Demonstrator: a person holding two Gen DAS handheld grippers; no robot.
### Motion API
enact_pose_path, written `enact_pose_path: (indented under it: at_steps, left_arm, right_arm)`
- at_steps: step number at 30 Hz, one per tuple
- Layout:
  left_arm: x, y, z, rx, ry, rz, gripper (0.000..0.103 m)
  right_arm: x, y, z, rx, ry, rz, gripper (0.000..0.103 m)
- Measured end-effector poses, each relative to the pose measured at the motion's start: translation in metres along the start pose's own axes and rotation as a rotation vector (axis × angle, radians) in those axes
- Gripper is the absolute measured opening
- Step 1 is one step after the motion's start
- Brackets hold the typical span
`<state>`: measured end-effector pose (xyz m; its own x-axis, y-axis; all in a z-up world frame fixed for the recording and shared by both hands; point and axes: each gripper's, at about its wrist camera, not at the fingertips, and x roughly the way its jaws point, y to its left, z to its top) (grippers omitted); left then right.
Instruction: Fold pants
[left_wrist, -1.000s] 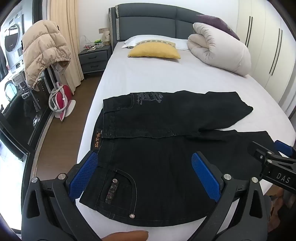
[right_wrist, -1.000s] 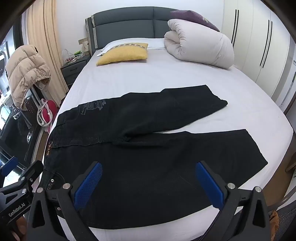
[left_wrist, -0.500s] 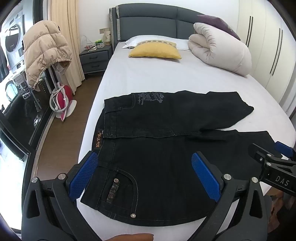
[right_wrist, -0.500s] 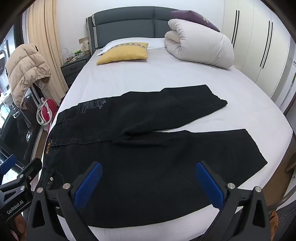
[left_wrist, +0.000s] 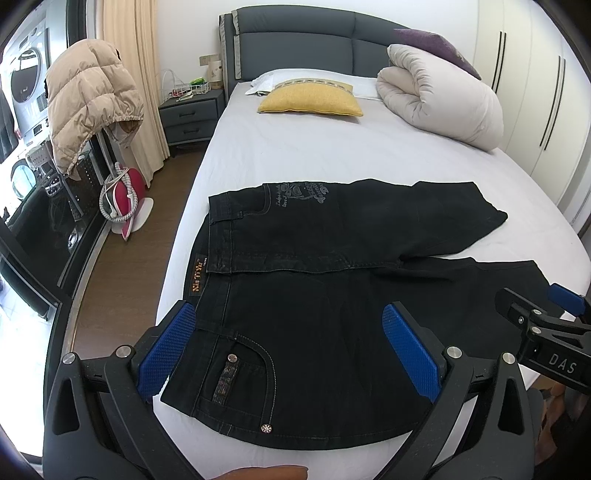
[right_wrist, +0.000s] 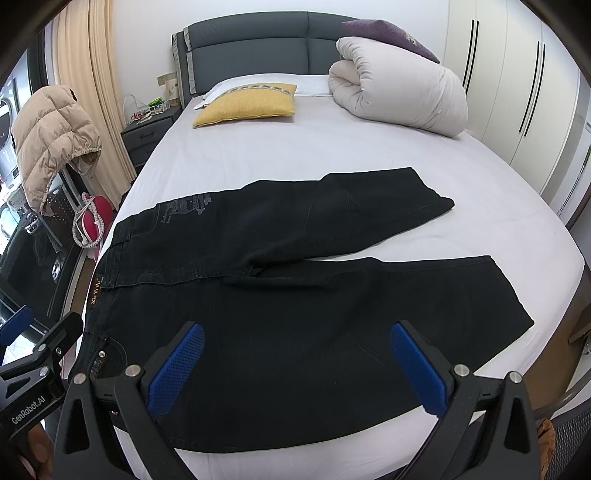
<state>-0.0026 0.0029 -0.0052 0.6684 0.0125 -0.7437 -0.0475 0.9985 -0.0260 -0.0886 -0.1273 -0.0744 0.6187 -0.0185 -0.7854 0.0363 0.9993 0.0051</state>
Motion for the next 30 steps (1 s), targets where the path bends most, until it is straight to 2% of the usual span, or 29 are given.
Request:
enact_pose_path:
  at_steps: [30]
  left_arm:
    - [0.0001, 0.0000, 0.0013, 0.000, 0.003, 0.000, 0.103]
  right_arm:
    - [0.0013, 0.0016, -0.0018, -0.001, 0.003, 0.001, 0.103]
